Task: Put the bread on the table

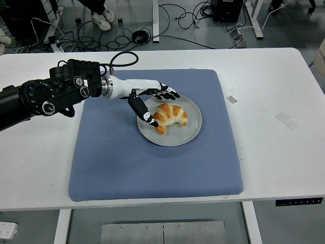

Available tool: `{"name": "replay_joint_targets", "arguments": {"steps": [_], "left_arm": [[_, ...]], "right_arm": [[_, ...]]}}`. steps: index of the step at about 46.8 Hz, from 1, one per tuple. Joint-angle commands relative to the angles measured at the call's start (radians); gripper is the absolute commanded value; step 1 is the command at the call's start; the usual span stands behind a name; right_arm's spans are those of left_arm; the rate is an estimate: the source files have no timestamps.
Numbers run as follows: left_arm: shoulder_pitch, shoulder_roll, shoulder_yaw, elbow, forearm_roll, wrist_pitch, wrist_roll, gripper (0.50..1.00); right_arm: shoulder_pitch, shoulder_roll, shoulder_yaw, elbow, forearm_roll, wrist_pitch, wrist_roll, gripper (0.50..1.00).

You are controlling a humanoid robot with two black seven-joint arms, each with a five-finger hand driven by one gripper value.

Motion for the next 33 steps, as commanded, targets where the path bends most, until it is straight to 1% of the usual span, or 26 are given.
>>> {"name": "replay_joint_targets", "arguments": {"steps": [1,6,25,28,33], "left_arm": [[0.009,0.0,-0.003,0.0,-0.002,0.006,0.0,0.918],[0.009,-0.003,-0.006,0.0,-0.008,0.02,0.0,0.911],[0.018,-0.012,-0.011,0.0,-0.009,0.022,0.0,0.886],[0.02,-0.014,-0.008,0.0,-0.009,0.029,0.0,0.884],[0.02,-0.029,-0.004,0.001,-0.008,0.037,0.0,0.884]], "right_arm": [[0.0,0.0,0.0,0.0,0.0,0.0,0.0,1.0],[0.0,0.0,0.0,0.0,0.0,0.0,-0.001,1.0],[0.0,0.0,0.0,0.0,0.0,0.0,0.0,1.0],[0.0,0.0,0.0,0.0,0.0,0.0,0.0,1.0],[0.0,0.0,0.0,0.0,0.0,0.0,-0.001,1.0]]}}
